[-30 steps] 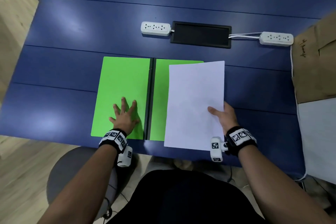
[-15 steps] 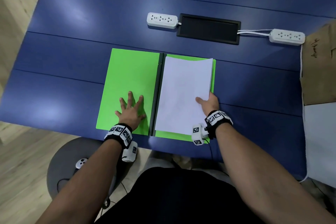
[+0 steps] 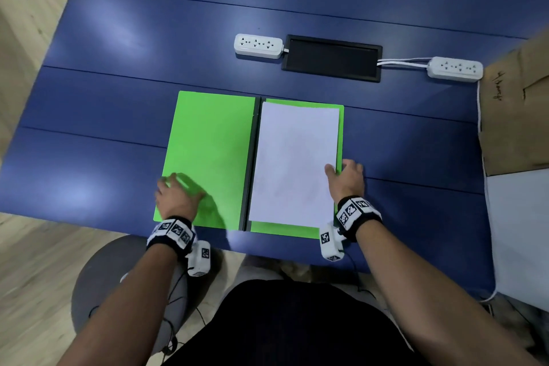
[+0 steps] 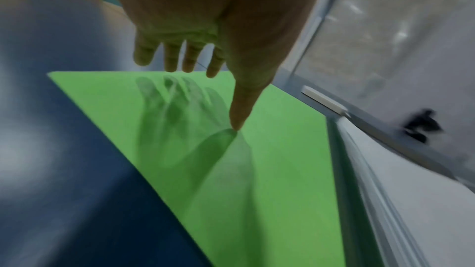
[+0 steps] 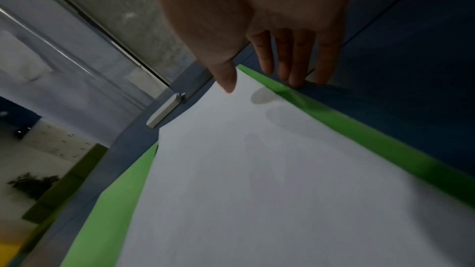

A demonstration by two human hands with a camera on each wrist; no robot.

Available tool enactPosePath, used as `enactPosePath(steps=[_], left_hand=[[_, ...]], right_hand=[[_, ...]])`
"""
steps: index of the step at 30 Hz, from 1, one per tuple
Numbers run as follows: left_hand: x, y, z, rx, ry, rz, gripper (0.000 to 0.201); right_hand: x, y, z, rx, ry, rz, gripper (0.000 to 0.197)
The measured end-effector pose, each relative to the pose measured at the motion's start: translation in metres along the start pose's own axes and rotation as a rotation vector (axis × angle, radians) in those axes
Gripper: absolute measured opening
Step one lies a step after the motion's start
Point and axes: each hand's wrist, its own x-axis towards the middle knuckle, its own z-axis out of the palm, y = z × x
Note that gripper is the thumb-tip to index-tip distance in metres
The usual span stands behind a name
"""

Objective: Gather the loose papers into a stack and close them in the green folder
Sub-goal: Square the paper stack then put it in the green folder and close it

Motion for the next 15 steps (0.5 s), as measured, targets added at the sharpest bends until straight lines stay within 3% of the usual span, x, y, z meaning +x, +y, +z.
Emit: enactPosePath(steps=[2,4,10,13,15], left_hand=[[0.017,-0.022,-0.003,-0.07,0.015,-0.153,0.099],[0.032,-0.036,-0.009,-0.104,-0.025,-0.198,0.094],[0.055,-0.059,-0.045,-0.417,-0.155,-0.129,0.043],[0.029,-0.052,-0.086,-0.617,-0.118,0.037,0.031],[-0.013,-0.033,-0.114,-0.877,-0.227,0.19,0.024]], right_hand=[[-0.004,0.012,-0.004,0.005,-0.002,0.005,0.037],[-0.008,0.023,-0.005,0.085,-0.023,0.017,0.034],[-0.019,0.033,-0.014,0.252,-0.088,0.049,0.033],[-0.013,0.042,-0.021,0.331,-0.145,0.053,0.025],[-0.012,0.048,-0.025,0.452,-0.212,0.094,0.018]])
